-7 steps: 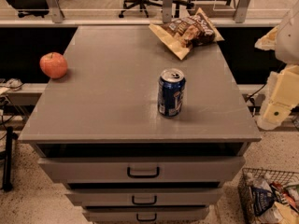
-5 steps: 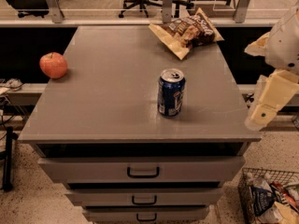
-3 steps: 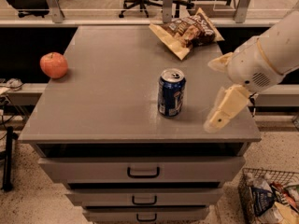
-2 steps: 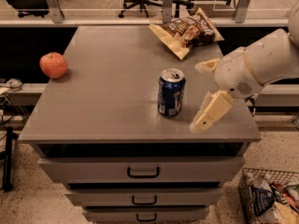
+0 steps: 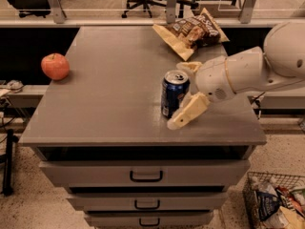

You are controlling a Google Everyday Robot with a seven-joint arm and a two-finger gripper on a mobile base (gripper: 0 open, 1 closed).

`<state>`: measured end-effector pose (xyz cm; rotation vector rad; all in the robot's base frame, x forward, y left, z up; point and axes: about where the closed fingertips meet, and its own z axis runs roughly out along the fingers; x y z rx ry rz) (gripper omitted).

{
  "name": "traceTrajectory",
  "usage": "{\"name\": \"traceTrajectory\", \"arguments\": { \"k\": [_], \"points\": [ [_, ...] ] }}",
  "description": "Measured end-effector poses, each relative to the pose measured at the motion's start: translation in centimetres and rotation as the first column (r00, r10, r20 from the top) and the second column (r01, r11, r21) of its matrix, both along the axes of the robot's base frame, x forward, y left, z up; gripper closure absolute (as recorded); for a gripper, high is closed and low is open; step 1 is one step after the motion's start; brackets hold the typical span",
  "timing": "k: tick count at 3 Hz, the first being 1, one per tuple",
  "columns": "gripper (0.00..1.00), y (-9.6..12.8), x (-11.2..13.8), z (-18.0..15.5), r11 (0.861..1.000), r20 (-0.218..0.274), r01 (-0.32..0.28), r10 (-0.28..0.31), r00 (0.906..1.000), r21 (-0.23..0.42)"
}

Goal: Knock pepsi can over

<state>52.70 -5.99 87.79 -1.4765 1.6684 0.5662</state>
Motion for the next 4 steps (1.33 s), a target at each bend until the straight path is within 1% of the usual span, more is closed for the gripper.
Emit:
{"name": "traceTrajectory", "arguments": {
  "k": [1, 2, 3, 4],
  "points": [
    [0.0, 1.8, 2.3, -0.1, 0.996, 0.016, -0.013, 0.012, 0.9998, 0.09],
    [0.0, 3.9, 4.4, 1.0, 0.988, 0.02, -0.017, 0.014, 0.9997, 0.152],
    [0.0, 6.7, 6.4, 2.9, 0.979, 0.008, -0.01, 0.009, 0.9999, 0.205],
    [0.0, 9.5, 7.1, 4.6, 0.967, -0.014, -0.026, 0.031, 0.9994, 0.252]
  ]
}}
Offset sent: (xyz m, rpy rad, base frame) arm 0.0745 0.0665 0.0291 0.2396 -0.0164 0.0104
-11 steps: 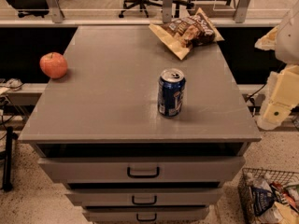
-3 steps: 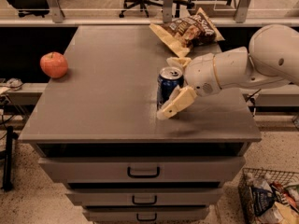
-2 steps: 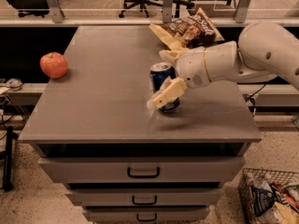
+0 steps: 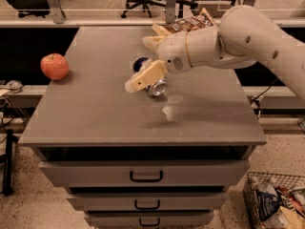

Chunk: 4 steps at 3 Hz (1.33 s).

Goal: Knock pepsi can over

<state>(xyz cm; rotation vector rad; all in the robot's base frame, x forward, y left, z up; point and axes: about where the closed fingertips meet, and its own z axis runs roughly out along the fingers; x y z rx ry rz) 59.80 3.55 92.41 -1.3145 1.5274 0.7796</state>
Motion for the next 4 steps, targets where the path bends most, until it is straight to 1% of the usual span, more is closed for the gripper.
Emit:
{"name": "traceTrajectory", "arguments": {
  "k": [1, 2, 3, 4],
  "points": [
    [0.0, -0.6, 0.3, 0.9, 1.0, -0.002, -0.003, 0.003, 1.0, 0.001],
    [0.0, -6.5, 0.5, 1.8, 0.998, 0.035, 0.017, -0.015, 0.9993, -0.062],
    [0.0, -12.7, 0.6, 2.5, 0.991, 0.077, 0.05, -0.04, 0.9963, -0.126],
    [0.0, -19.6, 0.8, 2.6, 0.972, 0.087, 0.12, -0.104, 0.9908, -0.202]
  ]
}}
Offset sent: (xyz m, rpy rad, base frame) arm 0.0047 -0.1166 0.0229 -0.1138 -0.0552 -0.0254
